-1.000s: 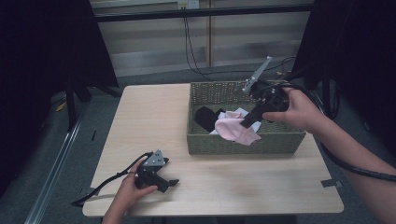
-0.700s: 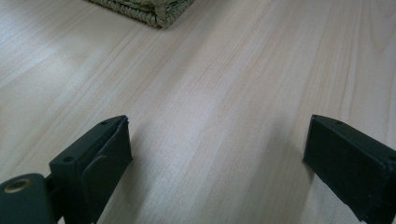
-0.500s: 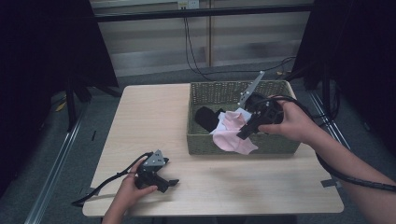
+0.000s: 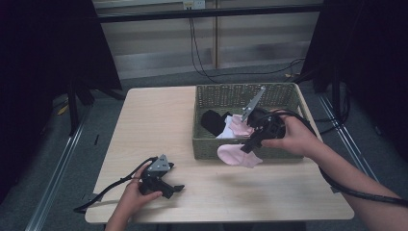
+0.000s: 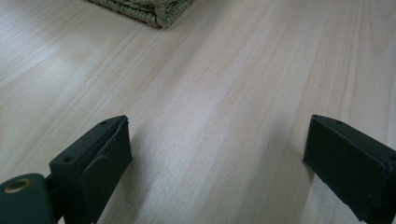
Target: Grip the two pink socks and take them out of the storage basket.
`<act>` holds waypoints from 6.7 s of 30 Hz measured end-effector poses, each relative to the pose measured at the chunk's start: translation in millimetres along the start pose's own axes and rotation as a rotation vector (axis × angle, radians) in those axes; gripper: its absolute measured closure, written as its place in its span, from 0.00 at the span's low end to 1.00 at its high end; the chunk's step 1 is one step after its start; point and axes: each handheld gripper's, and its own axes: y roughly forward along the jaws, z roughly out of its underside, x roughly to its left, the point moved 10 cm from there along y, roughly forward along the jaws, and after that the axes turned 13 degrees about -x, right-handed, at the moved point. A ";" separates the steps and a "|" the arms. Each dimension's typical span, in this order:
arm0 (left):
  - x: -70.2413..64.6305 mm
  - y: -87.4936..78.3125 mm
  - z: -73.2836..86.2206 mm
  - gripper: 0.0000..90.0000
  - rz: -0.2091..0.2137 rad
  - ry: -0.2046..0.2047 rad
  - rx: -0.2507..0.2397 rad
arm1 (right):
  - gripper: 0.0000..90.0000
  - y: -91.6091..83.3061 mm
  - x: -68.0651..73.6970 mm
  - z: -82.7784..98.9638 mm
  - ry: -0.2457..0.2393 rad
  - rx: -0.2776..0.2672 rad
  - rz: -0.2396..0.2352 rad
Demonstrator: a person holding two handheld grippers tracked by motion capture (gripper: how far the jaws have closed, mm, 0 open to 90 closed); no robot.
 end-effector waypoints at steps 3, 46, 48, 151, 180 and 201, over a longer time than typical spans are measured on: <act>0.0 -0.1 0.0 0.08 0.001 0.000 0.000 | 0.85 5.8 0.3 2.6 -0.005 -0.002 0.004; 0.4 0.2 -0.3 0.08 0.001 0.004 -0.002 | 0.37 9.3 -148.8 5.0 0.255 -0.091 0.353; 0.4 0.2 -0.3 0.08 0.001 0.004 -0.002 | 0.37 10.3 -151.3 6.2 0.260 -0.090 0.353; 0.3 -0.1 -0.1 0.08 0.003 0.005 0.001 | 0.93 -73.5 -54.0 -26.4 0.097 0.011 0.157; 0.3 0.2 -0.4 0.08 0.002 0.004 -0.002 | 0.93 -55.3 -11.1 -21.9 0.008 0.016 0.062; 0.1 0.2 -0.2 0.08 0.000 0.002 -0.002 | 0.92 -10.1 11.8 -14.7 -0.023 0.039 -0.018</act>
